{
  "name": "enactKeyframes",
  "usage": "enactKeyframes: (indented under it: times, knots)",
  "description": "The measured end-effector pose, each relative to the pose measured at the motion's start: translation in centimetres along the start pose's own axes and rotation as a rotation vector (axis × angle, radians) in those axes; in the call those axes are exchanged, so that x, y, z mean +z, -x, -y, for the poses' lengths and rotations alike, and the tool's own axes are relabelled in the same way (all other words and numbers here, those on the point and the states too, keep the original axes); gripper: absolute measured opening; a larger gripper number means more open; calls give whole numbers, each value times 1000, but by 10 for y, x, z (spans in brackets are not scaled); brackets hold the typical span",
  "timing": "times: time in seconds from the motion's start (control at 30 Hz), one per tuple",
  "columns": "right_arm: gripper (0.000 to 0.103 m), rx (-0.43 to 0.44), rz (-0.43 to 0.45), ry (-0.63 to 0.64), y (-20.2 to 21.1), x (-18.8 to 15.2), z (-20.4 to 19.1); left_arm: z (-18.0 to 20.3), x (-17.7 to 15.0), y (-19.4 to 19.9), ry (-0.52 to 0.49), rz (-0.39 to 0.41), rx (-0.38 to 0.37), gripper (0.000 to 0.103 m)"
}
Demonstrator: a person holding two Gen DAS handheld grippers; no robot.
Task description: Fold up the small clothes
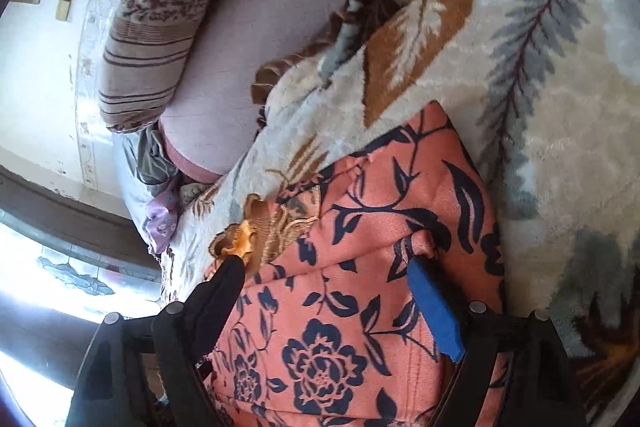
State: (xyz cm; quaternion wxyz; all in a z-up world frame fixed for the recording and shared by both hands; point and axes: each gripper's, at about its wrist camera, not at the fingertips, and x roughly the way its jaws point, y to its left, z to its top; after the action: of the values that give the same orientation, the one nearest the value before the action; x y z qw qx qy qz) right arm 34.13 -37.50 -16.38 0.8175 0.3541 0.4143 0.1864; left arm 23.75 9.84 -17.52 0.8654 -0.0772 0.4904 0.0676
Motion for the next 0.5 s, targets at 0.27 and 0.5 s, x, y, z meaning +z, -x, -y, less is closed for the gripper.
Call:
enactKeyframes:
  times: [0.27, 0.5]
  knots:
    - [84, -16, 3, -35, -6, 17, 18, 14, 0, -13, -45, -24, 17, 89]
    - [86, -137, 26, -72, -17, 40, 43, 11, 1, -22, -51, -36, 29, 96]
